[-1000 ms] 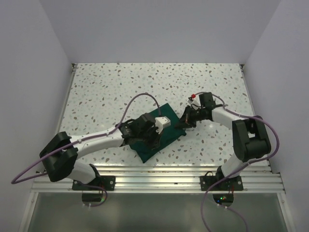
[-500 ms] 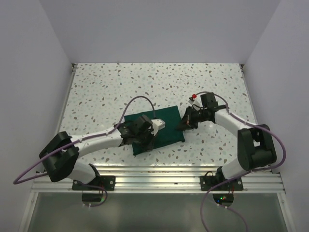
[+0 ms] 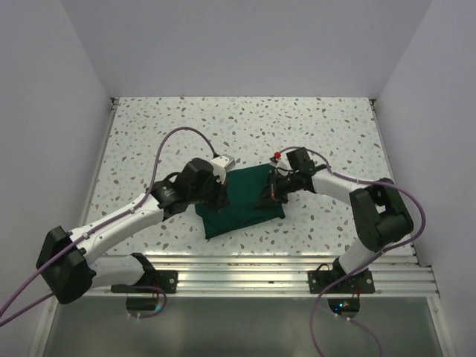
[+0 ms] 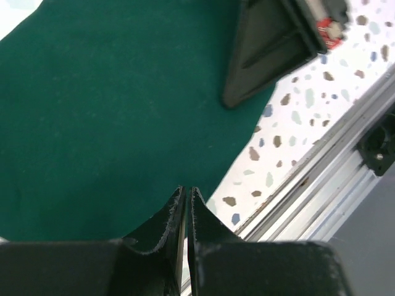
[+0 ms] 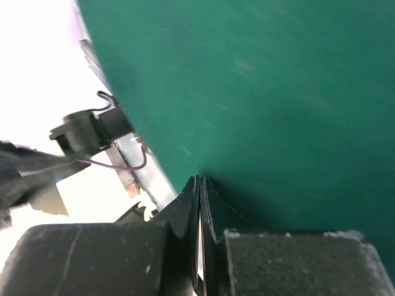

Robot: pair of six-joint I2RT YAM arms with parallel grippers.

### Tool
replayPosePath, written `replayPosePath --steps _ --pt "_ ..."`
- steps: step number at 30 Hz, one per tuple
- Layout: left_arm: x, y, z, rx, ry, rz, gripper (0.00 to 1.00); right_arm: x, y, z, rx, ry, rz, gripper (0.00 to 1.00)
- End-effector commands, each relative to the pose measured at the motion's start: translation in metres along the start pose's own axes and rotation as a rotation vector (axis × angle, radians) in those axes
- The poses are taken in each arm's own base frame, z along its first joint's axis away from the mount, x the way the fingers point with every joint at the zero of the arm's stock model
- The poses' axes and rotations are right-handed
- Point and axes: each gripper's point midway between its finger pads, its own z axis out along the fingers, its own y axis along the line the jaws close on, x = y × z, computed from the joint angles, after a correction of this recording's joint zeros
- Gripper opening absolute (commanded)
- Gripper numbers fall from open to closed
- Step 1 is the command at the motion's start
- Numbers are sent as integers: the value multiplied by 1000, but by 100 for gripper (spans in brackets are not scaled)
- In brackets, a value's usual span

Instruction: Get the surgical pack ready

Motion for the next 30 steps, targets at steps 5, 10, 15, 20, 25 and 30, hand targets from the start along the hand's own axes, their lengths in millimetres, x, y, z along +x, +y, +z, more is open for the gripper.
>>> replayPosePath --steps 5,10,15,20,25,30 --pt "14 43 -7 -114 24 -175 7 28 -41 10 44 56 35 0" --pt "17 42 -9 -104 33 -175 6 10 -9 -10 40 9 -60 0" --pt "17 43 -11 -110 21 -182 5 -3 34 -25 -24 -35 -103 0" --pt "14 43 -14 -118 14 -171 6 -1 44 -11 -70 -13 -87 0" --pt "14 43 -15 -118 20 -167 6 14 38 10 -86 42 -76 0" --pt "16 44 -15 -120 23 -168 6 38 1 24 -35 105 -32 0"
